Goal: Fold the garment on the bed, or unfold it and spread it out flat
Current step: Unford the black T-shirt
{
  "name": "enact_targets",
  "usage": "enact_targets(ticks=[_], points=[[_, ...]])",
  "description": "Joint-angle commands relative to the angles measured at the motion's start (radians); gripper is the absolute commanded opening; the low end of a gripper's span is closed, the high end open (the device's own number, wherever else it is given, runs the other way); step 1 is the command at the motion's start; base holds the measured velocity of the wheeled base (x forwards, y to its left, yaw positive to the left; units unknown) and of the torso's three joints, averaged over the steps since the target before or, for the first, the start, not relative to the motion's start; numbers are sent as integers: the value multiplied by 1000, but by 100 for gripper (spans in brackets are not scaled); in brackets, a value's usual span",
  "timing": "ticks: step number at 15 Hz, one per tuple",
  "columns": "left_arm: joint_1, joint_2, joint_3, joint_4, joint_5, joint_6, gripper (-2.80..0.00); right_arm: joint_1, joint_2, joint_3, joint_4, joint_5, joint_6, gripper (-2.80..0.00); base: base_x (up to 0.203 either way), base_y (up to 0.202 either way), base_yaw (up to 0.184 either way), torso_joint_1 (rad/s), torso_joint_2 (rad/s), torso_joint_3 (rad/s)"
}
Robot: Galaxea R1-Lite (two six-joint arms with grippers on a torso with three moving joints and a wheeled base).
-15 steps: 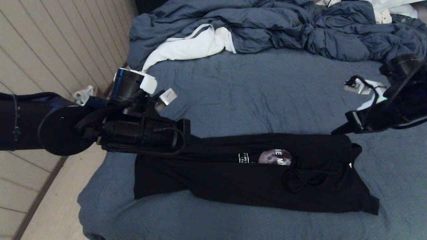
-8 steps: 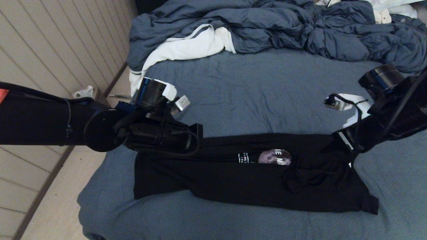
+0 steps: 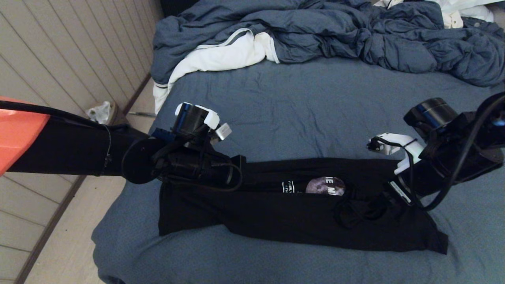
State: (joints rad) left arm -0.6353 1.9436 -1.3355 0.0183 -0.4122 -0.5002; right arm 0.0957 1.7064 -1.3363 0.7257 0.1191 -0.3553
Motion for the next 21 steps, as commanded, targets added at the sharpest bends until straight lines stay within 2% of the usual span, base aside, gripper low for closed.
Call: enact_targets(ticks=[1,4,6,11,19,20,21], points=[[-3,22,-1,0,-3,-4,-280,-19,1,11,4,1,-3,0,0,0,0,0,0,0],[-3,33,-1,0,-3,-6,-280,-21,1,28,14,-7,-17,0,0,0,0,0,0,0],[-3,46,-2,-1,-4,-5,-280,-18,9,77,4,-66,-42,0,0,0,0,0,0,0],[-3,72,-10,-1,-4,-6,-280,-46,61,130,-72,-73,-64,0,0,0,0,0,0,0],[-6,75,-10,-1,-2,-8,-280,-25,147,62,-80,-73,-62,0,0,0,0,0,0,0],[-6,75,-10,-1,-3,-8,-280,-29,148,57,-82,-73,-62,-280,0,0,0,0,0,0],[-6,77,-10,-1,-3,-8,-280,-31,147,57,-88,-73,-62,-280,0,0,0,0,0,0]])
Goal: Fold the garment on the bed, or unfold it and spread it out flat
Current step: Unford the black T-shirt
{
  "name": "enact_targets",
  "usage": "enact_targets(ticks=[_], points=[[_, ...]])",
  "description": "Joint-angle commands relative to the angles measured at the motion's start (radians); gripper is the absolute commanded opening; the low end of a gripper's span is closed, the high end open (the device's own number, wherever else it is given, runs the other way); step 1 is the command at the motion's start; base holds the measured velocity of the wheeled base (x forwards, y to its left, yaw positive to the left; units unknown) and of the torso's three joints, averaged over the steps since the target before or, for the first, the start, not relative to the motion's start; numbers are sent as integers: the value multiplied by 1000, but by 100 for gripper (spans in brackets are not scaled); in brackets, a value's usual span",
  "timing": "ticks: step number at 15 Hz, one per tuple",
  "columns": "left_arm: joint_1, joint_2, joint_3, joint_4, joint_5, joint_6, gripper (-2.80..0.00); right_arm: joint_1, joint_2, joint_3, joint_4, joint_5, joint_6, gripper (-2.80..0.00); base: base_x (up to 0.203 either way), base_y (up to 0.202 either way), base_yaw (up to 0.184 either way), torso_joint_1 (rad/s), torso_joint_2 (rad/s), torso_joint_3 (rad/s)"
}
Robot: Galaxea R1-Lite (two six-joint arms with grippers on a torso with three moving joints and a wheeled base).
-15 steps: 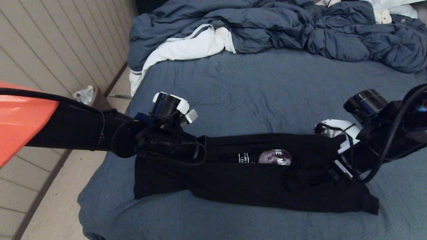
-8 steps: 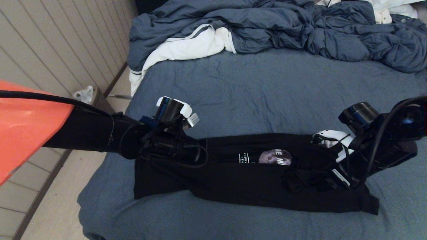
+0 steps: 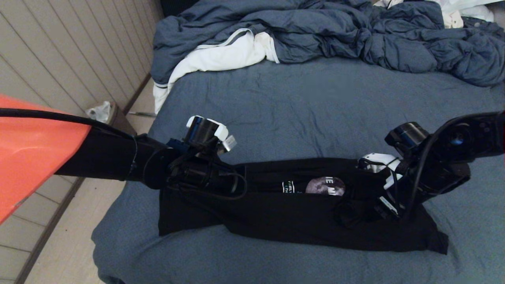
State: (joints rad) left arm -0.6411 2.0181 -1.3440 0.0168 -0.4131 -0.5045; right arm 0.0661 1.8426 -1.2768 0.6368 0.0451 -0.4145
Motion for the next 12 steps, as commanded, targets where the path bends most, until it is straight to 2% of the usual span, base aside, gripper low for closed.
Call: enact_targets(ticks=[1,12], points=[[0,5,-1,0,-3,-3,-280,-2,12,-3,1,0,-3,-280,0,0,0,0,0,0],[-1,11,-1,0,-3,-3,-280,-5,-53,-3,1,1,-4,-280,0,0,0,0,0,0]])
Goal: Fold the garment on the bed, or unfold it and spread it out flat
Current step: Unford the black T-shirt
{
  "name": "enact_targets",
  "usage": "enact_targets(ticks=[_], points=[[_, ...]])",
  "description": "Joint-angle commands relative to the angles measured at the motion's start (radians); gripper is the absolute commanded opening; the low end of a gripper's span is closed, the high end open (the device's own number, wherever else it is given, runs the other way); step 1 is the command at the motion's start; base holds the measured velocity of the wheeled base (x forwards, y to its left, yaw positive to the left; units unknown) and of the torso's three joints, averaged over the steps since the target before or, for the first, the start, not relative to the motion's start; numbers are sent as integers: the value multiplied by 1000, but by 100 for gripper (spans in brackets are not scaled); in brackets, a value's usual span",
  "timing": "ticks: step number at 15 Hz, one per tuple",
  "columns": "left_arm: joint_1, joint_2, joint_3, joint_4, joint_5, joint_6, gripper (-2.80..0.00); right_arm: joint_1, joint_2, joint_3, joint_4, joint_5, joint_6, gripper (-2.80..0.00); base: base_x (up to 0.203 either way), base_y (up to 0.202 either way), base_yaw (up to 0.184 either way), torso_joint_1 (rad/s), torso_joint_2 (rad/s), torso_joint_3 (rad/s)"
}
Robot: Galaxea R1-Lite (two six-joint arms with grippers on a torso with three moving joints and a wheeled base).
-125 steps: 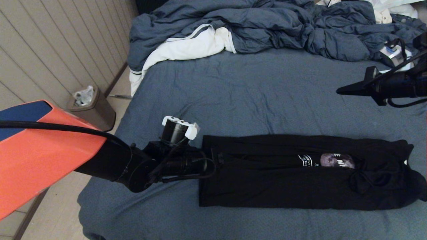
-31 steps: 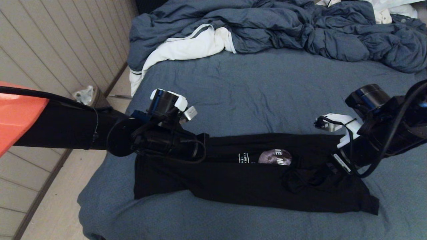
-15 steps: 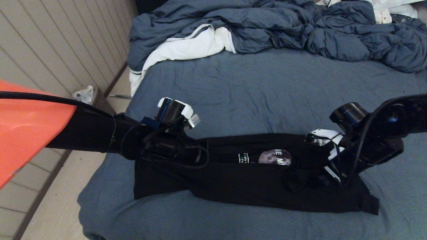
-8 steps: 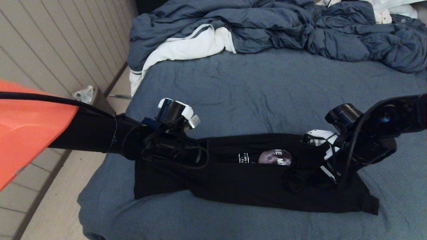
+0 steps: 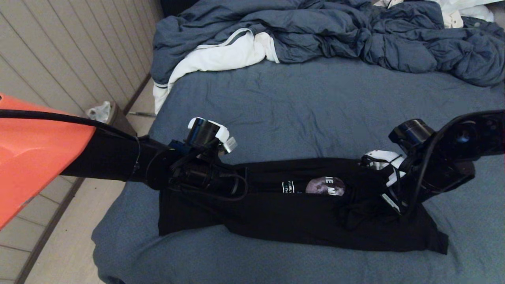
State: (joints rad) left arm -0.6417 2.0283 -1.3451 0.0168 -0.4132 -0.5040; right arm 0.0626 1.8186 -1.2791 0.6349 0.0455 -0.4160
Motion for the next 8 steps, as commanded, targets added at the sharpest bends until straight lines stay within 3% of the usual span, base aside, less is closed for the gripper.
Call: enact_targets(ticks=[1,8], points=[[-1,1,0,0,-3,-2,-280,-1,-50,-6,2,0,2,-280,0,0,0,0,0,0],[-3,-8,4,0,-3,-1,-280,-22,-96,-120,-156,5,111,-280,0,0,0,0,0,0]])
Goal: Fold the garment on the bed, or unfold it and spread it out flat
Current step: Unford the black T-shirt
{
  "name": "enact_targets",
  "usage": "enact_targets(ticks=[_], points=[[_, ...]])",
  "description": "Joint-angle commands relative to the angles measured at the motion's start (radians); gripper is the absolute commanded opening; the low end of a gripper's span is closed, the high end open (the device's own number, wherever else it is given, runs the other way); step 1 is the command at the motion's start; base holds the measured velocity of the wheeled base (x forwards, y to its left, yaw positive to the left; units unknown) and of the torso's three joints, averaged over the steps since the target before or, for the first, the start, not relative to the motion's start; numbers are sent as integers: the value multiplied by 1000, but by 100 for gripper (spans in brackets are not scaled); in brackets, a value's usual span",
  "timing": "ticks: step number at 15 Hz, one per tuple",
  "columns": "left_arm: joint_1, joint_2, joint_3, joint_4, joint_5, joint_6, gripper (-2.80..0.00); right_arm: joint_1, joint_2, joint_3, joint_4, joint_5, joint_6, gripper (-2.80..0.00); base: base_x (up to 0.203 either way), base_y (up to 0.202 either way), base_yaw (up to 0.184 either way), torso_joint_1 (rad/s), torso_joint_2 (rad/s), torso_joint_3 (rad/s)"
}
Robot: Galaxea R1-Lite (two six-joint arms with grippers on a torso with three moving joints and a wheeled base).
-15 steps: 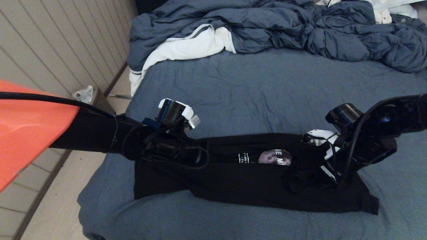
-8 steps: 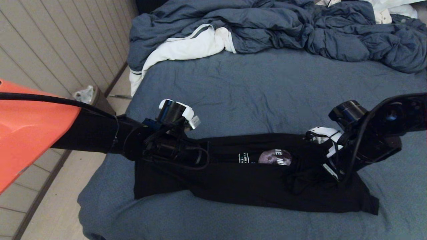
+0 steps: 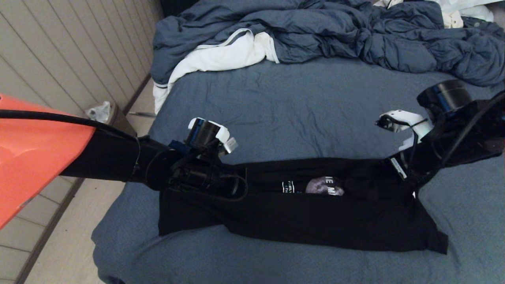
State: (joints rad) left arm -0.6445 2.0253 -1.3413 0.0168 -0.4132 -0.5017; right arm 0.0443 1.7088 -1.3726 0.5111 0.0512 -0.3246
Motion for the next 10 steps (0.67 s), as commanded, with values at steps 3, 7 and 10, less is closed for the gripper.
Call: enact_targets(ticks=[3,7,10], points=[[0,-10,0,0,-1,-5,-280,-17,88,-45,-217,-32,98,-280,0,0,0,0,0,0],[0,-30,-6,-1,1,-8,-280,-21,161,-74,-436,-78,199,-280,0,0,0,0,0,0],[0,-42,-2,-1,1,-8,-280,-20,236,-131,-539,-186,265,-280,0,0,0,0,0,0]])
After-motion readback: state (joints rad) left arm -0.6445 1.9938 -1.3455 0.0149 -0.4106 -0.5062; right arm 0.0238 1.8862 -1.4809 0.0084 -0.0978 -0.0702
